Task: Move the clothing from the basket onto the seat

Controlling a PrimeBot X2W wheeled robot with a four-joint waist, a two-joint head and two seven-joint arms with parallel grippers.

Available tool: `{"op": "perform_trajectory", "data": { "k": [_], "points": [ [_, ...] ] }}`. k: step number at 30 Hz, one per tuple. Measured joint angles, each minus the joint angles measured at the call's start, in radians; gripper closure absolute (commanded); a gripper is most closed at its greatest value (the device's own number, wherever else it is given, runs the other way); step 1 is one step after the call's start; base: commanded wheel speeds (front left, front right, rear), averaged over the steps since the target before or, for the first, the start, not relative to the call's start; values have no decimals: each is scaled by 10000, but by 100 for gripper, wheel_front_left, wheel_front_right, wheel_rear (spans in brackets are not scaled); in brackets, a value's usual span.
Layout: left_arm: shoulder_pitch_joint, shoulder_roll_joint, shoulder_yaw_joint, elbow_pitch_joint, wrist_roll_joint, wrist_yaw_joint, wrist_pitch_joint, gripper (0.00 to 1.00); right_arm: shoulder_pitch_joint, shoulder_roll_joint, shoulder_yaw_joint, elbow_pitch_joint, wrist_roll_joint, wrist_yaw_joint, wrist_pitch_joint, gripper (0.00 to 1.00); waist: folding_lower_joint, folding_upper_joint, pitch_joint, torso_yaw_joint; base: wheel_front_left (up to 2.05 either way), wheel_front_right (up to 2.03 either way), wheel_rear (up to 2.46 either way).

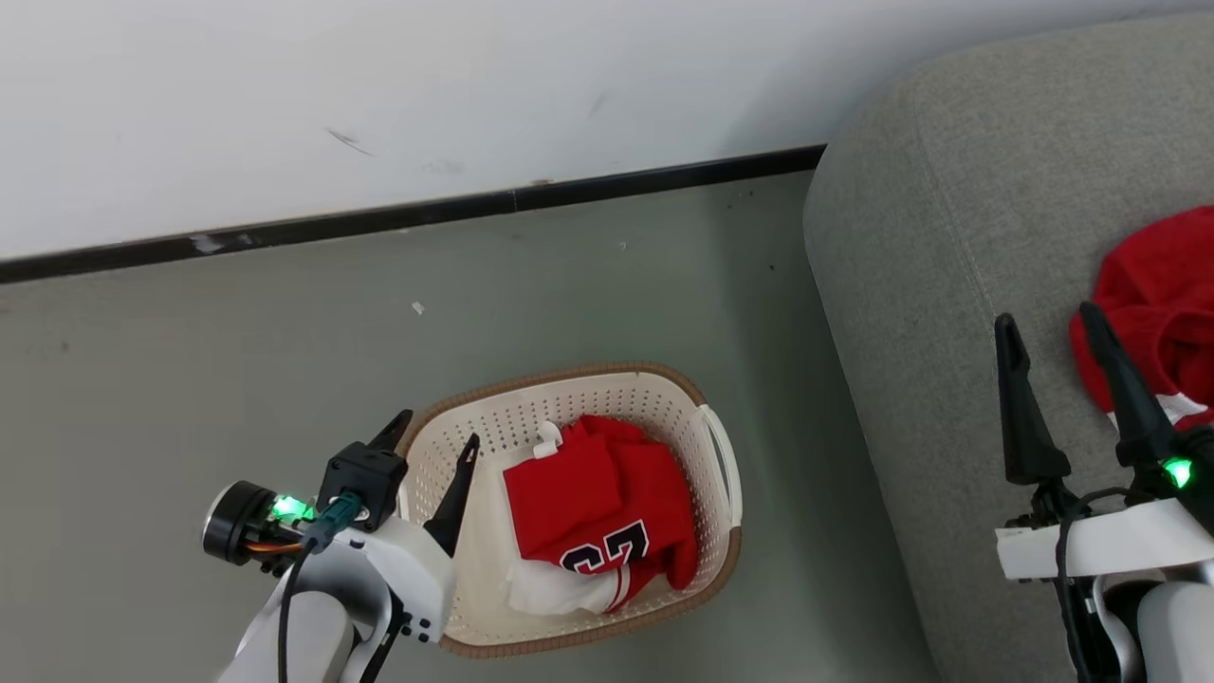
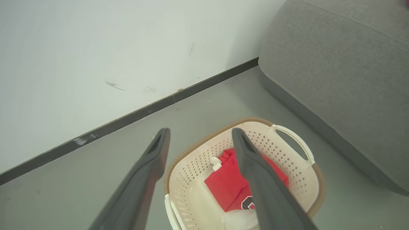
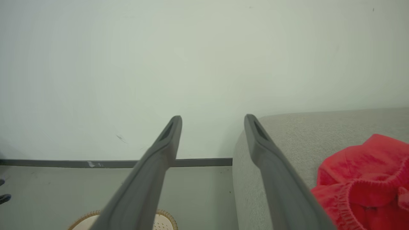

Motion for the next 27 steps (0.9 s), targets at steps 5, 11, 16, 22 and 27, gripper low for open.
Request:
{"op": "perform_trajectory", "data": {
  "k": [5,11,16,22,27],
  "points": [
    [-414,-79,-245,462,167,-100,75,0,-440,0,-44,-276,107,0,0,0,0,-1,603,-186,0,0,0],
    [-1033,-238,-514,1026,531,-274,107,0,-1020,-6,-56,-533,211,0,0,0,0,0,1333,-446,0,0,0],
    [-1454,-288,-757,1390,853,-360,159,0,-1434,-8,-46,-596,316,0,0,0,0,0,1811,-634,0,0,0],
    [-1893,-284,-1014,2015,1233,-428,159,0,-1987,-10,278,-610,504,0,0,0,0,0,2501,-913,0,0,0],
    [-2100,-274,-1085,2481,1381,-439,155,0,-2423,-12,357,-631,616,0,0,0,0,-1,3056,-1139,0,0,0]
  ]
}}
